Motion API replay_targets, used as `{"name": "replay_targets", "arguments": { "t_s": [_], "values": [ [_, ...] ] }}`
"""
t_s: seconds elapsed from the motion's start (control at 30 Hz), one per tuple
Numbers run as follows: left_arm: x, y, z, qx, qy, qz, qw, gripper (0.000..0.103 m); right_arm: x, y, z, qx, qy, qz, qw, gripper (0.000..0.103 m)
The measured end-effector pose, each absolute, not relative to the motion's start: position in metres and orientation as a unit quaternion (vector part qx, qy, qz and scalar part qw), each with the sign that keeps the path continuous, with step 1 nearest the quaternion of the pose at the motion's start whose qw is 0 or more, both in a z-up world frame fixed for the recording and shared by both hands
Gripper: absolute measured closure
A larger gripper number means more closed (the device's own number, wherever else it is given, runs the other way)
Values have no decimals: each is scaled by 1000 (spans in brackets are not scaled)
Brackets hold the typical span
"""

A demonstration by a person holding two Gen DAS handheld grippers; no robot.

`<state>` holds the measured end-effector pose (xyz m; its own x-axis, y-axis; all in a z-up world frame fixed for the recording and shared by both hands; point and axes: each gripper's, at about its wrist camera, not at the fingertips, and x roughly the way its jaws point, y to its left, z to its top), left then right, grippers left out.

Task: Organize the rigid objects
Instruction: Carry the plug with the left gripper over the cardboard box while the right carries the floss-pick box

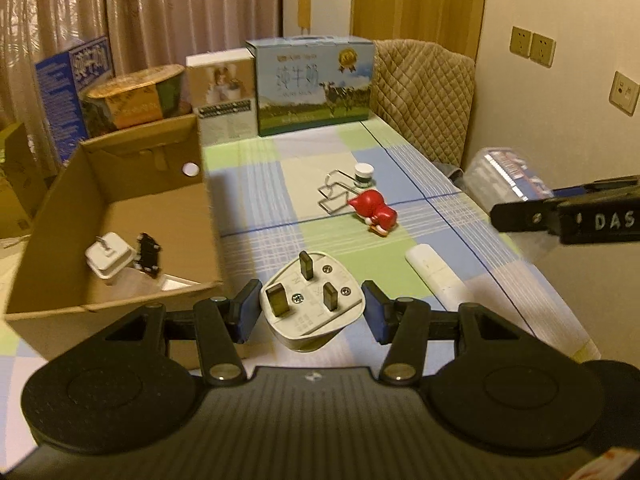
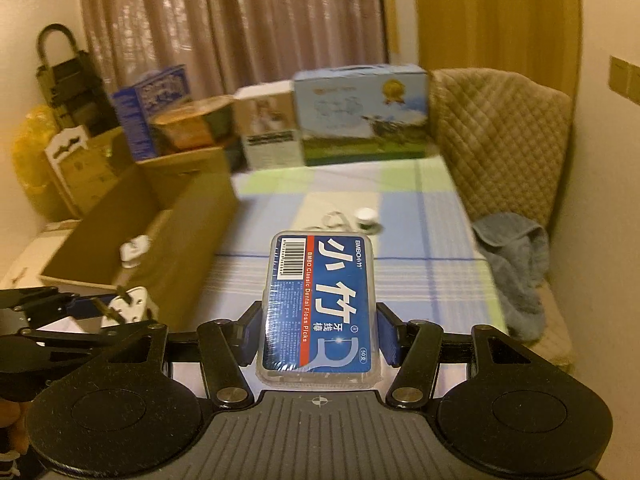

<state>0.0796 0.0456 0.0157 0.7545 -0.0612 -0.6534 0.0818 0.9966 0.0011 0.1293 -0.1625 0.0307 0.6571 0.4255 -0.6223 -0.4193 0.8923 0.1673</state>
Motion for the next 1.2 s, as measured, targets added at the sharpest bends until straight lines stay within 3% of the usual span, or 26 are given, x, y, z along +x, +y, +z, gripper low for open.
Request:
{"name": "replay_targets", "arguments": {
  "t_s": [1.2],
  "values": [
    [25, 170, 57, -6, 327, 43, 944, 54, 96, -21, 31, -43, 350, 342, 871, 49]
  ]
}}
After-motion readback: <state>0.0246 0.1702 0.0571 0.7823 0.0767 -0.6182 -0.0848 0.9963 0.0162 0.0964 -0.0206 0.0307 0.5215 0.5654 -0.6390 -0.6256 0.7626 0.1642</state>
